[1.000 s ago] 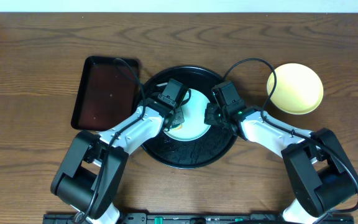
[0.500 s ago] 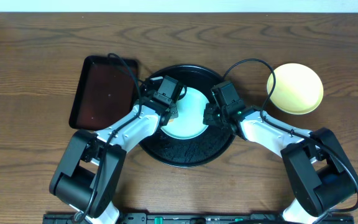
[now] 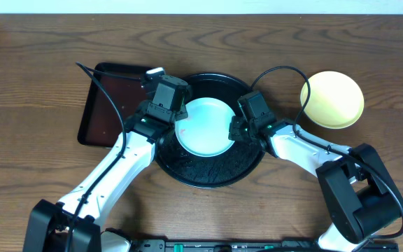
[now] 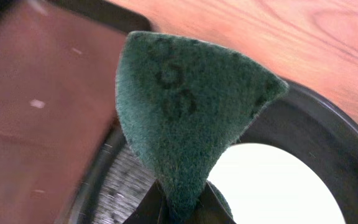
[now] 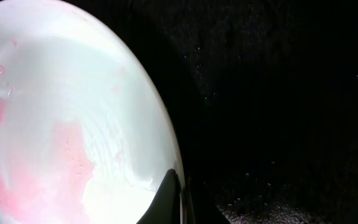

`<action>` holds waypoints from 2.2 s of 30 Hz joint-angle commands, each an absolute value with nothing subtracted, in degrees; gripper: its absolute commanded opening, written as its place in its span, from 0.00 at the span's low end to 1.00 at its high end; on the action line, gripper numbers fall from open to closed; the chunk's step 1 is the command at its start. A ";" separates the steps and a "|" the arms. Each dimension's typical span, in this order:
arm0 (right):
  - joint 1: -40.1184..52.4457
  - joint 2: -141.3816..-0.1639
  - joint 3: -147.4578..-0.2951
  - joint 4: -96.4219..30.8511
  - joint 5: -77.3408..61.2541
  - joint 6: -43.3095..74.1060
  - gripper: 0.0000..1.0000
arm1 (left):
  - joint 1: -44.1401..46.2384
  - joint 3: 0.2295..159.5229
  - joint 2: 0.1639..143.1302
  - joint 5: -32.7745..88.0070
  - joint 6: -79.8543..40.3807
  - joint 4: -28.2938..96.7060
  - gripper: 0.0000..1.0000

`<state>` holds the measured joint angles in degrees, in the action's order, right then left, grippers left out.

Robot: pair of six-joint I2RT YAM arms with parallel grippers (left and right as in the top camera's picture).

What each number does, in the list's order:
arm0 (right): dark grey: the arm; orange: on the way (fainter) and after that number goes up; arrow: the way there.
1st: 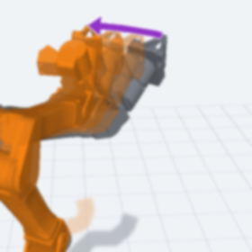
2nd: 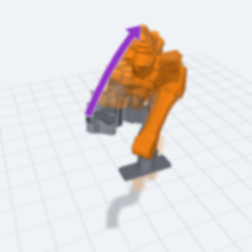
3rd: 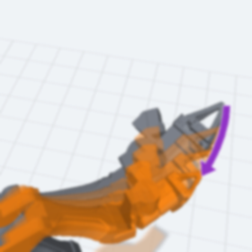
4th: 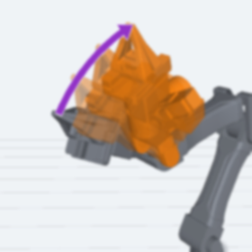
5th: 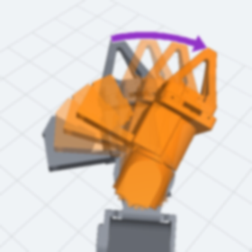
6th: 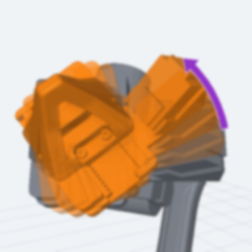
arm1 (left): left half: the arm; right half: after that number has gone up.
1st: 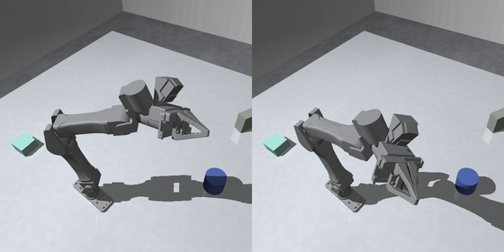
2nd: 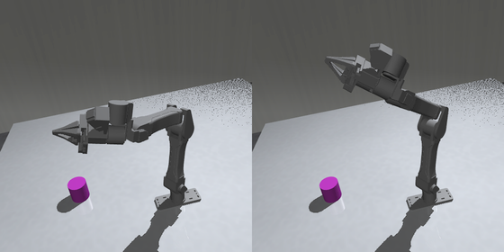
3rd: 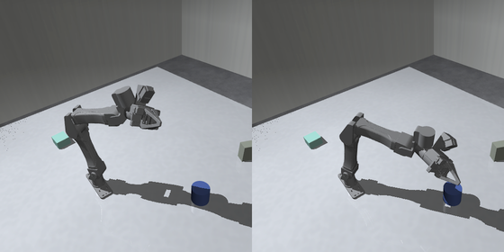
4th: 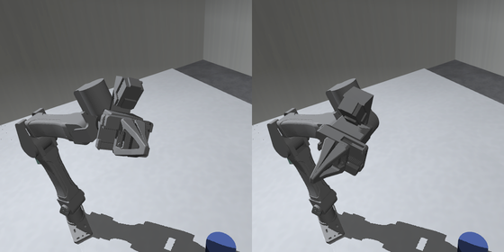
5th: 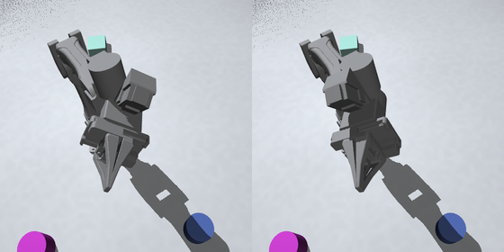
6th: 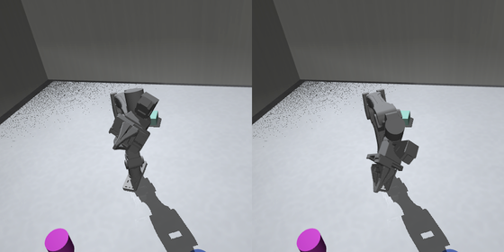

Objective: Clean dirty plates on tray and stack at the side
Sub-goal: 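Scrub the fish-print plate with the sponge while the right gripper holds it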

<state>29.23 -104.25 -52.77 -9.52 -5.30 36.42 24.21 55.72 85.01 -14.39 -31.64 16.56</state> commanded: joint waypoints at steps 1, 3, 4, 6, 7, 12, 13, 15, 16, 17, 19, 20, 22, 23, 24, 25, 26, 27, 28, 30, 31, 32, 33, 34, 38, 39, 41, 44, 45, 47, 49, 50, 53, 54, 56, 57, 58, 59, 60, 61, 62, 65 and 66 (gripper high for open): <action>29.08 -108.03 -50.46 -11.35 -0.47 36.16 0.01 | 24.34 55.35 86.96 -3.77 -32.21 16.38 0.07; 29.08 -108.03 -50.46 -11.33 -0.47 36.18 0.01 | 24.34 55.35 88.64 -1.21 -34.13 16.16 0.07; 29.08 -108.03 -50.46 -11.35 -0.47 36.18 0.01 | 24.34 55.35 89.71 -0.21 -35.44 15.94 0.07; 29.10 -108.03 -50.46 -11.35 -0.47 36.18 0.01 | 24.34 55.35 92.18 1.41 -37.01 15.35 0.08; 29.10 -108.03 -50.46 -11.35 -0.47 36.16 0.01 | 24.34 55.35 93.38 2.04 -36.93 14.96 0.08; 29.10 -108.03 -50.46 -11.55 -0.47 36.16 0.01 | 24.32 55.35 100.51 2.37 -36.47 12.53 0.08; 29.10 -108.03 -50.46 -11.55 -0.47 36.16 0.01 | 24.34 55.35 101.69 2.37 -35.90 11.92 0.07; 29.10 -108.03 -50.46 -11.53 -0.47 36.16 0.01 | 24.32 55.35 103.68 2.37 -34.41 10.92 0.07; 29.10 -108.03 -50.46 -11.53 -0.47 36.16 0.01 | 24.32 55.35 104.51 2.37 -33.36 10.55 0.07; 29.10 -108.03 -50.46 -11.53 -0.47 36.16 0.01 | 24.27 55.35 105.19 2.33 -32.60 10.37 0.07; 29.10 -108.03 -50.46 -11.53 -0.47 36.16 0.01 | 24.18 55.35 106.06 2.09 -31.42 10.31 0.08; 29.12 -108.03 -50.46 -11.53 -0.45 36.16 0.01 | 24.14 55.35 106.26 1.45 -30.39 10.35 0.08; 29.12 -108.03 -50.46 -11.53 -0.45 36.16 0.01 | 24.12 55.35 106.26 -0.80 -28.25 10.59 0.07; 29.12 -108.03 -50.46 -11.53 -0.45 36.16 0.01 | 24.12 55.35 106.15 -1.96 -26.87 10.61 0.08; 29.12 -108.03 -50.46 -11.53 -0.45 36.16 0.01 | 24.12 55.35 105.97 -3.18 -25.96 10.66 0.07; 29.12 -108.03 -50.46 -11.55 -0.45 36.16 0.01 | 24.12 55.35 105.73 -4.99 -25.02 10.87 0.07; 29.12 -108.03 -50.46 -11.57 -0.45 36.14 0.01 | 24.12 55.35 105.27 -7.60 -24.53 11.31 0.08; 29.12 -108.03 -50.46 -11.57 -0.43 36.14 0.01 | 24.12 55.35 104.90 -9.67 -24.16 11.73 0.07; 29.12 -108.03 -50.46 -11.60 -0.43 36.14 0.01 | 24.12 55.35 104.33 -12.12 -23.99 12.29 0.07; 29.12 -108.03 -50.46 -11.60 -0.43 36.14 0.01 | 24.12 55.35 103.18 -16.05 -23.99 13.32 0.08; 29.12 -108.03 -50.46 -11.57 -0.43 36.14 0.01 | 24.12 55.35 102.17 -17.56 -23.97 13.87 0.07; 29.12 -108.03 -50.46 -11.55 -0.43 36.16 0.01 | 24.12 55.35 101.45 -17.76 -23.49 13.93 0.07; 29.12 -108.03 -50.46 -11.53 -0.43 36.14 0.01 | 24.12 55.35 100.79 -17.72 -22.87 13.89 0.07; 29.12 -108.03 -50.46 -11.53 -0.43 36.16 0.01 | 24.14 55.35 100.09 -17.72 -22.46 13.85 0.07; 29.12 -108.03 -50.46 -11.55 -0.43 36.16 0.01 | 24.18 55.35 96.73 -17.58 -22.52 13.82 0.07; 29.12 -108.03 -50.46 -11.55 -0.43 36.14 0.01 | 24.25 55.35 96.29 -17.23 -22.52 13.85 0.08; 29.12 -108.03 -50.46 -11.53 -0.43 36.16 0.01 | 24.34 55.35 94.89 -14.00 -22.55 13.85 0.07; 29.12 -108.03 -50.46 -11.38 -0.43 36.16 0.01 | 24.51 55.35 94.28 -2.46 -22.57 13.78 0.07; 29.12 -108.03 -50.46 -11.33 -0.45 36.16 0.01 | 24.58 55.35 94.35 0.82 -22.79 13.82 0.07; 29.15 -108.03 -50.46 -11.29 -0.45 36.16 0.01 | 24.95 55.33 94.76 5.76 -23.44 13.87 0.08; 29.12 -108.03 -50.46 -11.29 -0.45 36.18 0.01 | 25.45 55.33 95.24 6.74 -25.30 13.87 0.08; 29.12 -108.03 -50.46 -11.29 -0.45 36.16 0.01 | 25.85 55.29 95.64 6.74 -25.93 13.87 0.08; 29.12 -108.03 -50.46 -11.33 -0.43 36.16 0.01 | 26.61 55.29 98.13 6.63 -26.00 13.78 0.08; 29.12 -108.03 -50.46 -11.33 -0.43 36.16 0.01 | 26.57 55.29 99.09 6.59 -26.00 13.78 0.07; 29.12 -108.03 -50.46 -11.35 -0.43 36.16 0.01 | 26.22 55.29 101.06 5.76 -26.00 13.82 0.08; 29.12 -108.03 -50.46 -11.35 -0.43 36.16 0.01 | 26.13 55.29 101.65 5.28 -26.00 13.87 0.07; 29.12 -108.03 -50.46 -11.35 -0.45 36.16 0.01 | 25.98 55.29 102.59 4.21 -25.98 14.13 0.07; 29.12 -108.03 -50.46 -11.35 -0.43 36.16 0.01 | 25.87 55.29 103.24 2.39 -26.00 14.74 0.08; 29.12 -108.03 -50.46 -11.38 -0.43 36.16 0.01 | 25.78 55.29 103.70 0.23 -25.98 15.46 0.07; 29.12 -108.03 -50.46 -11.38 -0.43 36.16 0.01 | 25.74 55.29 103.74 -2.76 -26.00 16.45 0.07; 29.12 -108.03 -50.46 -11.38 -0.43 36.16 0.01 | 25.71 55.31 103.68 -5.32 -25.98 17.17 0.07; 29.12 -108.03 -50.46 -11.38 -0.43 36.16 0.01 | 25.74 55.35 102.26 -12.78 -25.98 19.11 0.07; 29.15 -108.03 -50.46 -11.35 -0.43 36.16 0.01 | 25.74 55.35 101.56 -14.81 -25.98 19.62 0.07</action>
